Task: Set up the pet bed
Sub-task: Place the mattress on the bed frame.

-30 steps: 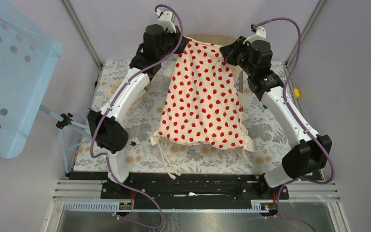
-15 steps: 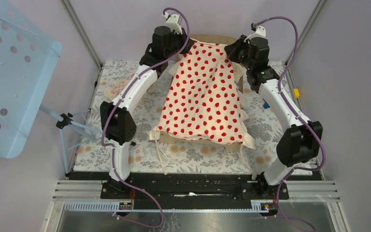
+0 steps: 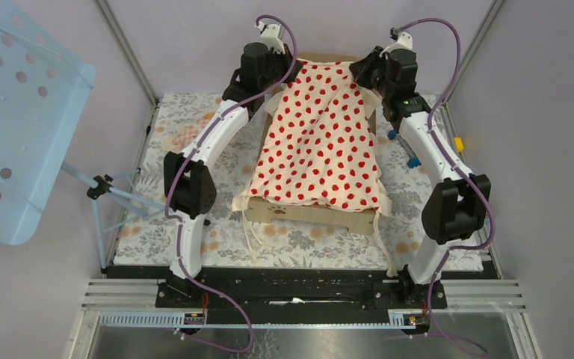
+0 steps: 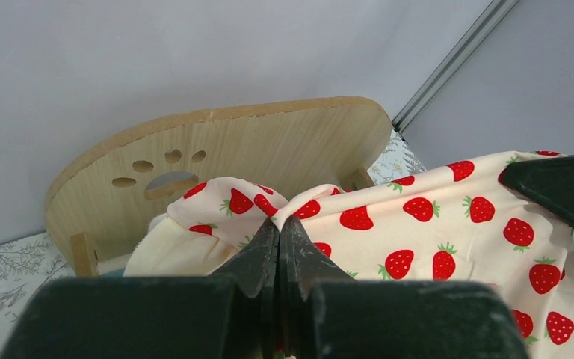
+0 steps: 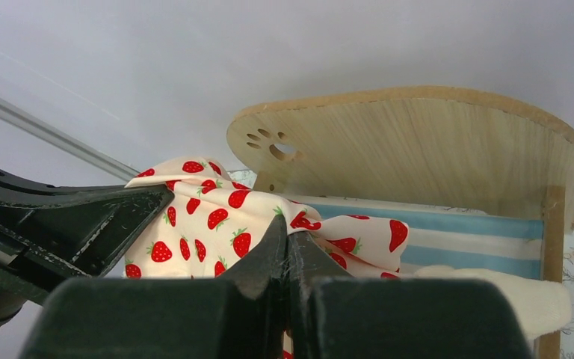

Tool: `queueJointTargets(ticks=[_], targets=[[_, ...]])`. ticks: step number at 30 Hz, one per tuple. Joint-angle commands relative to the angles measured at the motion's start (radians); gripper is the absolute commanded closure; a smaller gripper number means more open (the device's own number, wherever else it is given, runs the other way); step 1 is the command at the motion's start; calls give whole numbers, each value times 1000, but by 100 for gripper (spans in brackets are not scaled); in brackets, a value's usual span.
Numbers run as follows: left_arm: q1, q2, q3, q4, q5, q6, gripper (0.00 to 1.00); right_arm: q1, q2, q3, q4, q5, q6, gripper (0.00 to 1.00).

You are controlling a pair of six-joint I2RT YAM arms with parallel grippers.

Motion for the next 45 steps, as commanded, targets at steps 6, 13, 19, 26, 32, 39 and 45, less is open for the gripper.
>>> queueJointTargets(ticks=[6,13,19,26,32,39,45], targets=[[105,86,66,52,-137,30,100,-90,19,56,51,102,-41,100],[118,120,78,68,-137,36,100,-98,53,68,48,102,-38,100],[120,164,141,67,-131,50,100,-99,84,101,39,102,-38,100],[126,184,165,67,-140,51,100,-100,131,174,1,102,-53,100],[129,178,133,67,-129,49,88,-101,143,167,-10,71,-57,79],[140,74,15,91,-173,54,28,-104,84,139,-80,217,-93,21],[153,-89,-106,22,-228,58,1,-118,-69,42,-185,324,-91,9]])
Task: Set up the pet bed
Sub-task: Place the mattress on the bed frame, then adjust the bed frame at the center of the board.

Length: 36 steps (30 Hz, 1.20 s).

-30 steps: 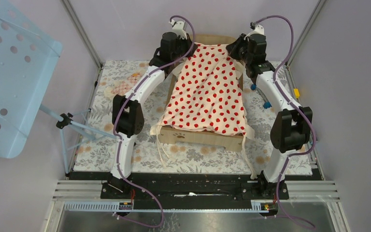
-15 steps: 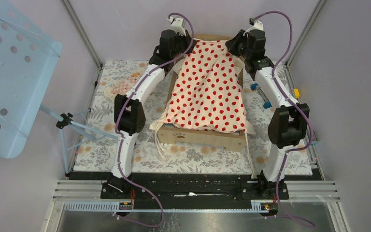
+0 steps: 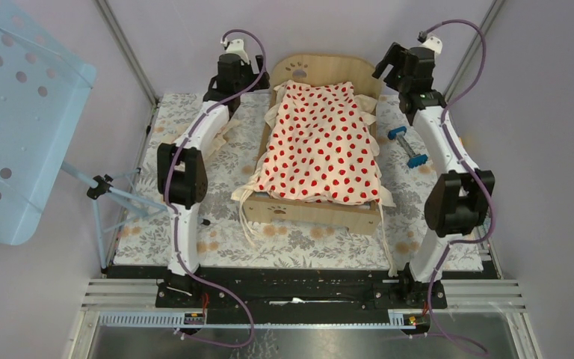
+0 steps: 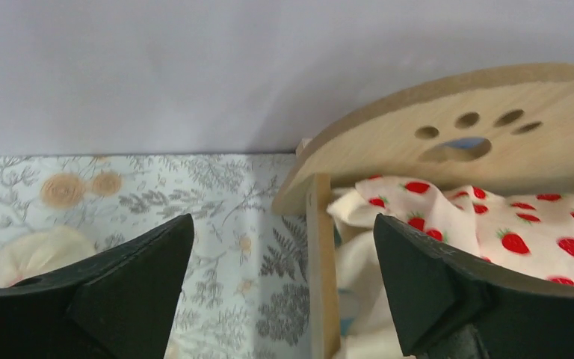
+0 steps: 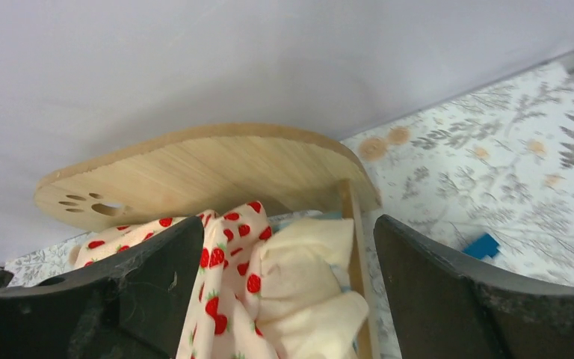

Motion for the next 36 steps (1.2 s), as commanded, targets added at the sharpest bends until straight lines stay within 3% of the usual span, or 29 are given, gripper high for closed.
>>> queueJointTargets(ticks=[1,7,12,21,30,36], targets=[[-21,-244,-72,-10,-49,7,1,1,-194,-60,-62,91,-21,8],[-21,-486,-308,-158,-47,-41,1,1,-349,-151,-218,7,12,5],[-21,-701,-573,-198,47,-99,1,2,-484,-264,-320,-89,57,5],[-33,-1013,-959,-271,182,-160,13,17,-679,-448,-481,-248,129,9],[-38,-1109,-1074,-272,247,-165,20,289,-695,-543,-531,-136,188,12],[-38,-1101,-1104,-270,260,-163,24,377,-724,-536,-588,-55,201,15]])
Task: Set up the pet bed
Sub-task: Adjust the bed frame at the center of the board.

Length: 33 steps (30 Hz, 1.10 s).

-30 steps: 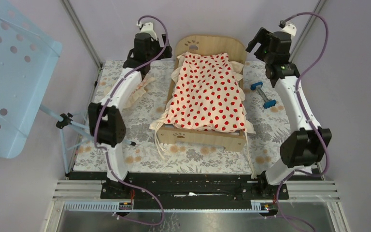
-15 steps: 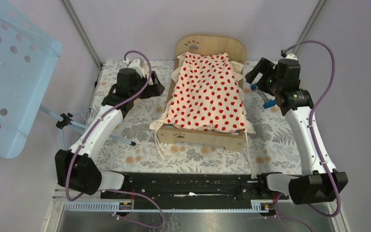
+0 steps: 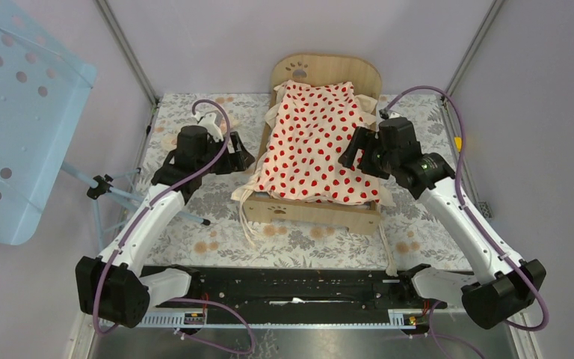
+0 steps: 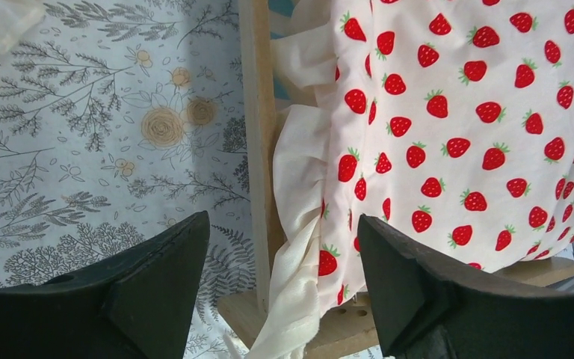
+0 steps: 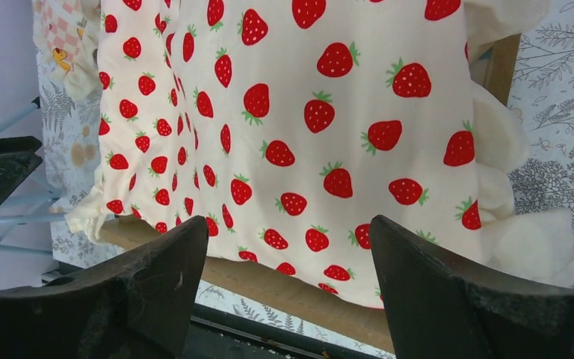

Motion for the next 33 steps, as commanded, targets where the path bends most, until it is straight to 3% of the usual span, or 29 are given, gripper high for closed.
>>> queueJointTargets(ticks=[1,8,16,18,20,23,25,33], targets=[[-4,-8,-28,39,49,-11,24,50,-58,13,-50,95,28,15],[-4,2,-38,41,41,-16,25,138,-128,-8,-122,158,63,21],[-4,-15,-9,12,39,-11,26,172,-148,19,-209,265,33,19],[-5,-41,13,-12,7,-6,27,171,-140,45,-235,302,8,17],[-42,-69,65,-87,-124,-10,32,171,-125,76,-261,334,-8,15],[-282,-120,161,-200,-458,-47,31,170,-94,108,-283,367,-22,12],[-462,-130,207,-294,-693,-186,29,169,-78,124,-287,394,-23,11],[-929,-54,172,-492,-992,-817,26,153,-80,159,-283,405,-23,9]])
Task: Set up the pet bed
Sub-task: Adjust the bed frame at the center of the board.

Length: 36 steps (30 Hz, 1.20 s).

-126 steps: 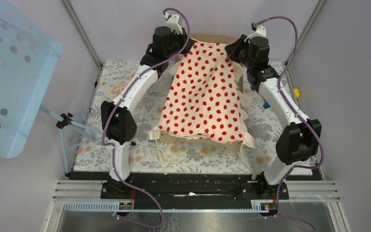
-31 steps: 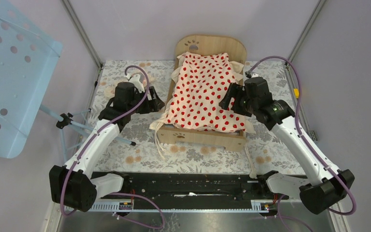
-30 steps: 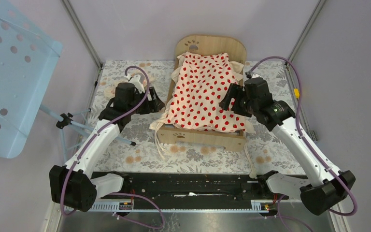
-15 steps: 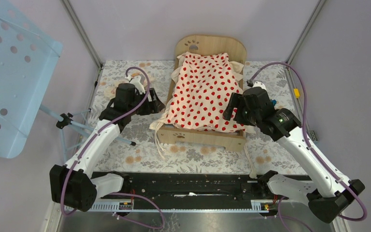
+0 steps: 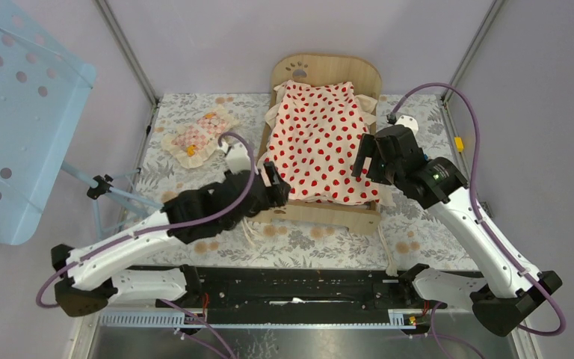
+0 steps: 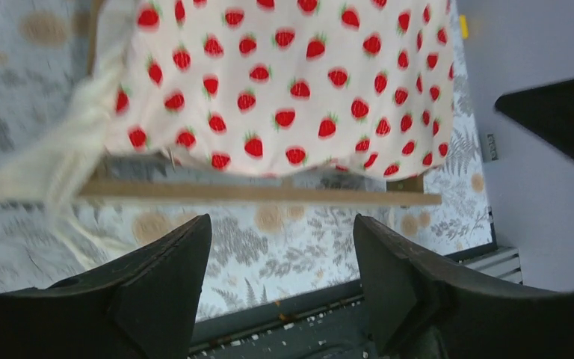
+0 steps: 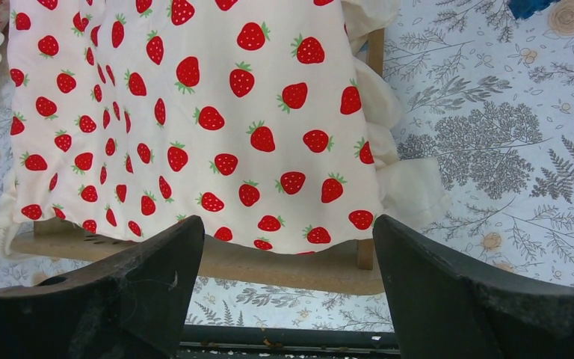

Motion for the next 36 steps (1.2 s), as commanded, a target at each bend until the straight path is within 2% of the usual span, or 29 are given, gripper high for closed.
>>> queueJointTargets(ticks=[1,3,5,10,14,17,20,29,36], targets=[[-181,92,-22,-180,-275,-454,25,-11,-20,43,-13,47,-14,9],[-216,130,-40,-175,-271,-559,20,-13,-33,31,-10,44,-16,9],[-222,157,-64,-120,-254,-600,17,-15,-44,18,-8,40,-17,9],[-216,184,-100,-59,-285,-719,16,-19,-66,-1,-12,30,-21,9],[-143,181,-121,-21,-234,-739,16,-23,-82,-17,-5,33,-22,9],[-54,167,-177,85,-134,-698,20,-25,-85,-30,4,24,-18,9],[3,175,-201,112,-79,-694,22,-25,-87,-41,9,21,-17,8],[42,250,-160,83,-50,-729,27,-35,-87,-63,27,12,-21,8],[42,245,-200,86,-26,-753,41,-46,-90,-74,33,15,-29,8]])
